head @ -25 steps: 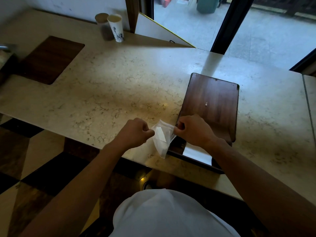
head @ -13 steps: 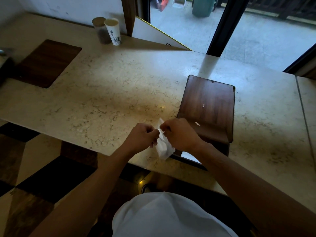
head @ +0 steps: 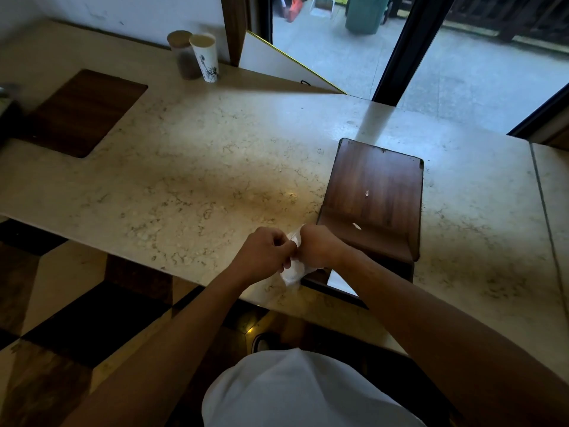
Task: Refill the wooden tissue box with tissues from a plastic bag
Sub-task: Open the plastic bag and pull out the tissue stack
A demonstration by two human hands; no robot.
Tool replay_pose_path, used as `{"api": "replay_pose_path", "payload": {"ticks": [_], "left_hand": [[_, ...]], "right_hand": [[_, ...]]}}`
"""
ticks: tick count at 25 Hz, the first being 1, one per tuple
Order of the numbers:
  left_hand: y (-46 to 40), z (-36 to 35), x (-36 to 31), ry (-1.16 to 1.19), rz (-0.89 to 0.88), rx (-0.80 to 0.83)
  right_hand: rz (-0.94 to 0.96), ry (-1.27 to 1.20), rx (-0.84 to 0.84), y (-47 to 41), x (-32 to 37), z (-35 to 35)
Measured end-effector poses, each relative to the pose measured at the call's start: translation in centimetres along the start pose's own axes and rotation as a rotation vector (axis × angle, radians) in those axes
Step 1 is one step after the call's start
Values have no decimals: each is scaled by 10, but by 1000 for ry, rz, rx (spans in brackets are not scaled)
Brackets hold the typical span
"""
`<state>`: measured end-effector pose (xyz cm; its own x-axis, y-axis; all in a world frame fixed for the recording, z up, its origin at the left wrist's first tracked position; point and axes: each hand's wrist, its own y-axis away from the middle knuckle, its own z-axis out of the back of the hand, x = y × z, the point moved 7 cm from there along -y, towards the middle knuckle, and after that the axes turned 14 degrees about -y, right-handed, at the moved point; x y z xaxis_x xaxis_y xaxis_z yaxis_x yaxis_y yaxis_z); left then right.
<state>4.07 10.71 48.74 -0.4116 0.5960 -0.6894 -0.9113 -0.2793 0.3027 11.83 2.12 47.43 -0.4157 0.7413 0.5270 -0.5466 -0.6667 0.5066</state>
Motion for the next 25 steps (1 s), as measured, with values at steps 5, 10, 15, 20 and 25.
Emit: {"api": "replay_pose_path", "payload": {"ticks": [5, 10, 15, 20, 25], "left_hand": [[-4, -3, 4, 2, 13, -4], [-5, -11, 14, 23, 46, 1], [-3, -19, 32, 126, 97, 50], [1, -21, 61, 206, 204, 29], [-3, -18, 86, 123, 377, -48]], "right_hand": [[-61, 50, -23, -12, -3, -3], [-94, 40, -72, -20, -8, -12], [-134, -103, -152, -22, -18, -18], [-103, -177, -210, -13, -24, -8], [-42, -568, -214, 4, -38, 8]]}}
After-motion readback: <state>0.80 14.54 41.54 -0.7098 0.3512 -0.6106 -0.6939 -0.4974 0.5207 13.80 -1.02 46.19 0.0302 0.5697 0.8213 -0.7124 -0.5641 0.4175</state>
